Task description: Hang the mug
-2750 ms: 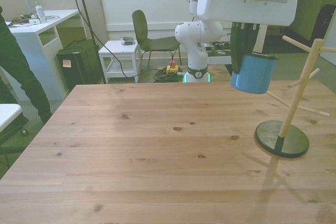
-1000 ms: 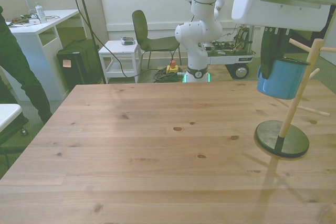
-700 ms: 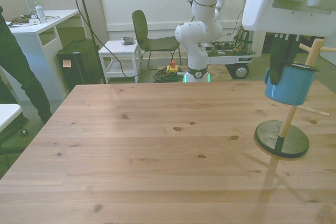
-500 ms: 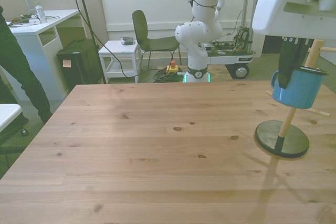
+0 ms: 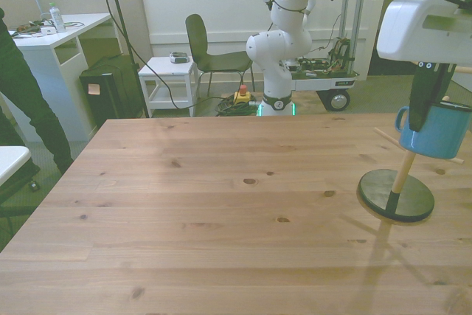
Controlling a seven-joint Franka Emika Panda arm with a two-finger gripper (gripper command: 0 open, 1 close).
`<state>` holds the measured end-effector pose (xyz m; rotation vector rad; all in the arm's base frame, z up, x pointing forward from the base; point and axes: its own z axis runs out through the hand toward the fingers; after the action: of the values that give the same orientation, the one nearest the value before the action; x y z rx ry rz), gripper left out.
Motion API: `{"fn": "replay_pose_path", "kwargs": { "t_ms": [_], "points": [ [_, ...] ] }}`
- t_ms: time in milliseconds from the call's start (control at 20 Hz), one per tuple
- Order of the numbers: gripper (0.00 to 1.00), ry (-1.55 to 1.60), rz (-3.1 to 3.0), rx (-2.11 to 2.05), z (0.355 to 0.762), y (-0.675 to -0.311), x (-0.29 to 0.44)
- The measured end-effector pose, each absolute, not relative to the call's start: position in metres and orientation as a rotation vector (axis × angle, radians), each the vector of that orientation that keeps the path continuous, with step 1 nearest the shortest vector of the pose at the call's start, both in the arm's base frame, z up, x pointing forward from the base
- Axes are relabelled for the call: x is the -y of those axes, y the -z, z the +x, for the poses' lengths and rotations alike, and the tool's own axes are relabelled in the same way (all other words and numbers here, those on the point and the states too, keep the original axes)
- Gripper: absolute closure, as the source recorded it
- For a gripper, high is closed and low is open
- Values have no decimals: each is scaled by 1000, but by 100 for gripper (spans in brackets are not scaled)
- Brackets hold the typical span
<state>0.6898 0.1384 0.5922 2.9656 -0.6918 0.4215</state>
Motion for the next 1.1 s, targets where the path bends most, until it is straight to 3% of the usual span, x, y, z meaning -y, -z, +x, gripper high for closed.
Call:
{"fn": "replay_pose_path", "kwargs": {
  "t_ms": [400, 450, 1100],
  "points": [
    [100, -420, 2966, 672, 685, -585, -171],
    [0, -420, 2962, 667, 685, -583, -175],
    [0, -422, 2943, 691, 679, -586, -176]
  ]
}}
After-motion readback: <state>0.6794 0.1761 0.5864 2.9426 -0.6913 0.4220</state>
